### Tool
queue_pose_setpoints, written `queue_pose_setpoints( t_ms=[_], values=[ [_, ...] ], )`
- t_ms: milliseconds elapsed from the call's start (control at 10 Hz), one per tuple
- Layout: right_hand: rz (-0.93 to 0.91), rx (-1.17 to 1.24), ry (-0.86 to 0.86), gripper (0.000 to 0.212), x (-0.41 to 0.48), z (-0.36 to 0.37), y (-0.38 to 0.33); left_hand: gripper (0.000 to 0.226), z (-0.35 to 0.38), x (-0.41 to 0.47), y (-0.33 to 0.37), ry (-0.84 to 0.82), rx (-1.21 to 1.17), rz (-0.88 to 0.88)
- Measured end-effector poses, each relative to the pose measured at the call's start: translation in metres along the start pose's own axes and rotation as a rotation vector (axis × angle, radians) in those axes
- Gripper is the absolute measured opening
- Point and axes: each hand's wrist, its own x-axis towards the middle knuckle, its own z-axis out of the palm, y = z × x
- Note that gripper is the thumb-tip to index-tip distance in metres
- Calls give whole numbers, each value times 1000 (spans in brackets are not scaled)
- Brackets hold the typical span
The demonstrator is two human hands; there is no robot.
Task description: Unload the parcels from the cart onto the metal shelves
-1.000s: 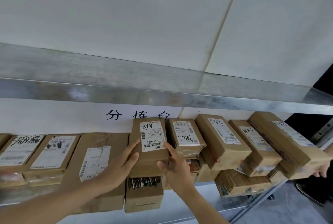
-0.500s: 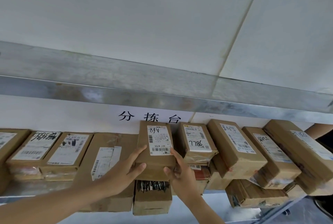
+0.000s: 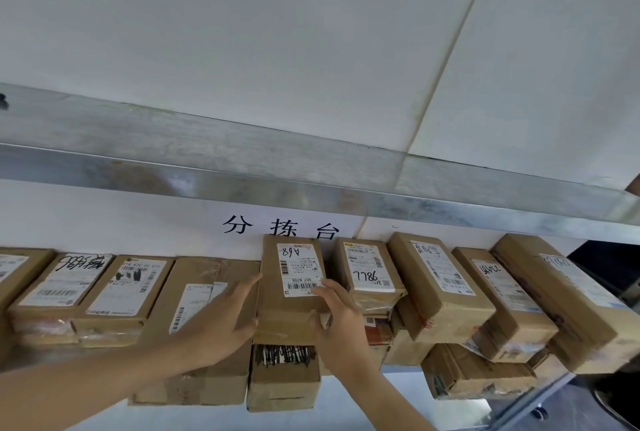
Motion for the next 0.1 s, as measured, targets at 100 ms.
queue_pose_setpoints(
  t_ms=[100],
  values=[
    [-35, 14, 7, 35, 3, 1, -12, 79, -11, -10, -6, 111, 117, -1]
  ],
)
